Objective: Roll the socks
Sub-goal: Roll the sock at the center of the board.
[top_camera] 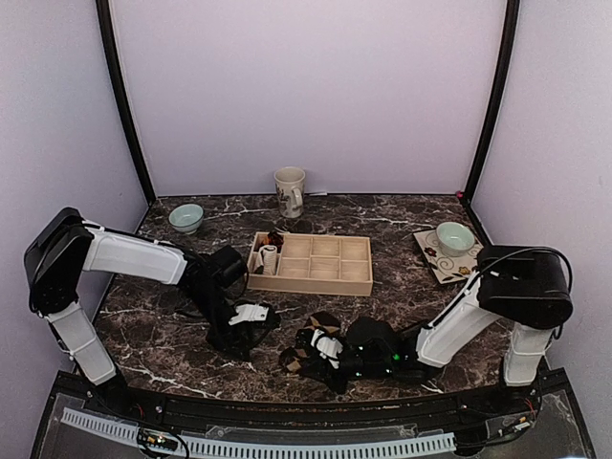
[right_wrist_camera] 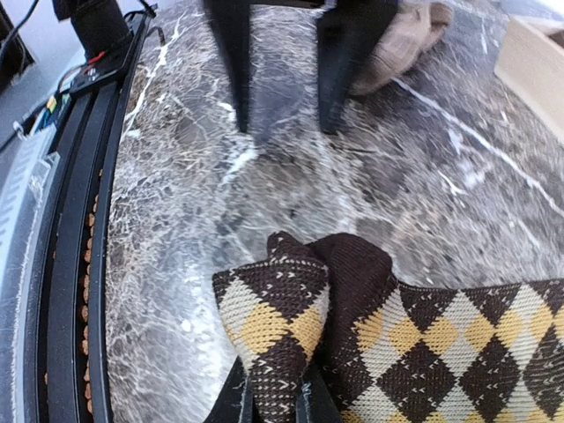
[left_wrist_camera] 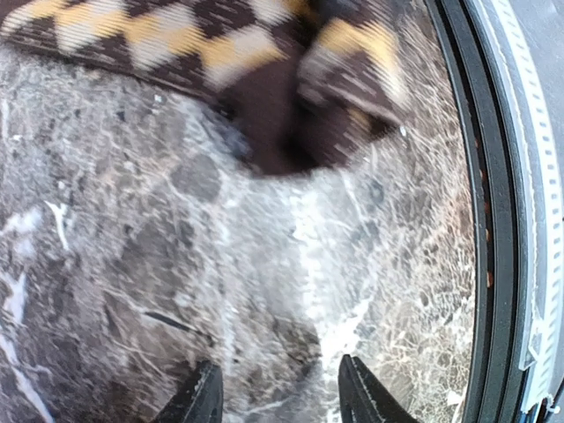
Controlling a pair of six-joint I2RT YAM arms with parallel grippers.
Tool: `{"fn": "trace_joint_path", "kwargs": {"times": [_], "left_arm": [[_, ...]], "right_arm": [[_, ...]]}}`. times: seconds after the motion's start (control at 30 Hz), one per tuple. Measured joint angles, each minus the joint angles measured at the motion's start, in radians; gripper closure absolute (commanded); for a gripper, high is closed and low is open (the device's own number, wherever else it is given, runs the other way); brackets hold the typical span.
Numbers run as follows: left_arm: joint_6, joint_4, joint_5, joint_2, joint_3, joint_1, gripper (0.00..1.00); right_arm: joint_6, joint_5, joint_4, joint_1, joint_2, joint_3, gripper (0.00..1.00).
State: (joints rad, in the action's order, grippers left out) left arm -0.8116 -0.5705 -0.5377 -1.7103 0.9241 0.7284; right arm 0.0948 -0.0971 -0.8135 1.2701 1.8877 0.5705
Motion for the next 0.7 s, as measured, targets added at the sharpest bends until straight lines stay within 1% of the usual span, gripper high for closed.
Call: {"fn": "trace_joint_path", "kwargs": {"times": [0.17, 0.37, 0.43, 0.53, 0.7], "left_arm": [[0.000, 0.039, 0.012, 0.046, -0.038, 0.030, 0.52], [0.007, 0.145, 0.077, 0.097, -0.032, 0.192, 0.52], [0.008, 0.183, 0.095, 0.090, -0.024, 0.236, 0.55], [0.004, 0.215, 0.113, 0.074, -0.017, 0.255, 0.58], [-0.002, 0.233, 0.145, 0.047, 0.013, 0.286, 0.58]], "right_arm": [[0.072, -0.177, 0.031, -0.095, 0.006, 0.008, 1.00], [0.145, -0.322, 0.017, -0.143, 0.068, 0.058, 1.00], [0.169, -0.363, 0.002, -0.157, 0.086, 0.068, 1.00], [0.203, -0.410, -0.029, -0.177, 0.105, 0.064, 1.00], [0.236, -0.497, -0.070, -0.206, 0.136, 0.061, 1.00]]}}
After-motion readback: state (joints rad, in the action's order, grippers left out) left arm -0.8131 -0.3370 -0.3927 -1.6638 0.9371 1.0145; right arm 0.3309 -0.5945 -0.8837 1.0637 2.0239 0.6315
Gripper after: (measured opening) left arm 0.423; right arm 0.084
